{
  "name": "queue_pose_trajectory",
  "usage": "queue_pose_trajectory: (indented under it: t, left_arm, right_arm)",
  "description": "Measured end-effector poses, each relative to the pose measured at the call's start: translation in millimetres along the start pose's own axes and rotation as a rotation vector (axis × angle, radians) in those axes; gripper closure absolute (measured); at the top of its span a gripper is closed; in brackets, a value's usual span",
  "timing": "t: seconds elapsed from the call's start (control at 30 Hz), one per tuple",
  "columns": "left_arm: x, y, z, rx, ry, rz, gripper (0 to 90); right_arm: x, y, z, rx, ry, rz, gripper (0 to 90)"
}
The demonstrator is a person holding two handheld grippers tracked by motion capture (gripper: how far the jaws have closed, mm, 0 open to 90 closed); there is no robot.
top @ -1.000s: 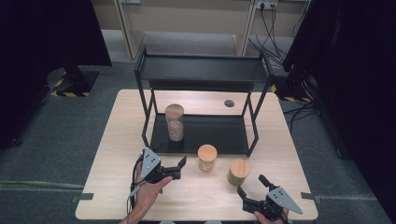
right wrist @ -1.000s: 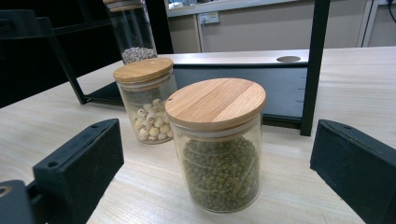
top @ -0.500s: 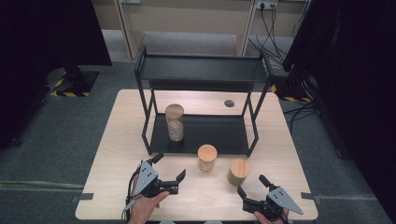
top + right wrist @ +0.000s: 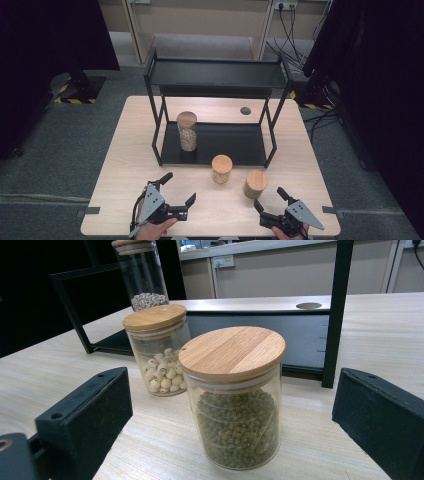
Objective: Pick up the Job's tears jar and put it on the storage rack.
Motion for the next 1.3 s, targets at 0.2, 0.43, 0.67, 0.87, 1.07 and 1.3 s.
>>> queue_pose_trajectory:
  t: [0.2, 0.43, 0.67, 0.87, 1.07, 1.3]
  left_arm:
    - [5.4, -2.3, -5.3, 0.003, 0.0, -0.007, 0.3]
    - [11.2, -5.7, -9.0, 0.005, -0.006, 0.01, 0.3]
    - [18.9, -6.9, -12.0, 0.007, -0.034, 0.011, 0.3]
    - [23.6, -8.8, -12.8, 0.012, -0.046, 0.027, 0.3]
    - [27.4, -9.7, -15.3, 0.008, -0.046, 0.025, 0.3]
    - [31.6, -8.1, -16.4, 0.001, -0.034, 0.008, 0.3]
  right_arm:
    - [-0.4, -0.5, 0.5, -0.001, -0.001, 0.002, 2.8]
    - [-0.9, -1.9, -0.3, -0.003, -0.007, 0.009, 2.8]
    - [-0.9, -3.0, -1.7, -0.007, -0.012, 0.014, 2.8]
    - [-0.6, -2.3, -0.7, -0.012, -0.009, 0.011, 2.8]
    - [0.1, -0.2, -0.7, -0.019, -0.006, 0.005, 2.8]
    - [0.4, 0.9, -1.0, -0.021, -0.008, 0.001, 2.8]
Point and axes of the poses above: each handheld gripper's, and its own axes: z roughly forward along the jaws, x roughly out of its underside, y roughly to its left, the point moved 7 cm from there along z, roughly forward along the jaws, and after that the axes turned 7 degrees about z, right-handed, at the moved point
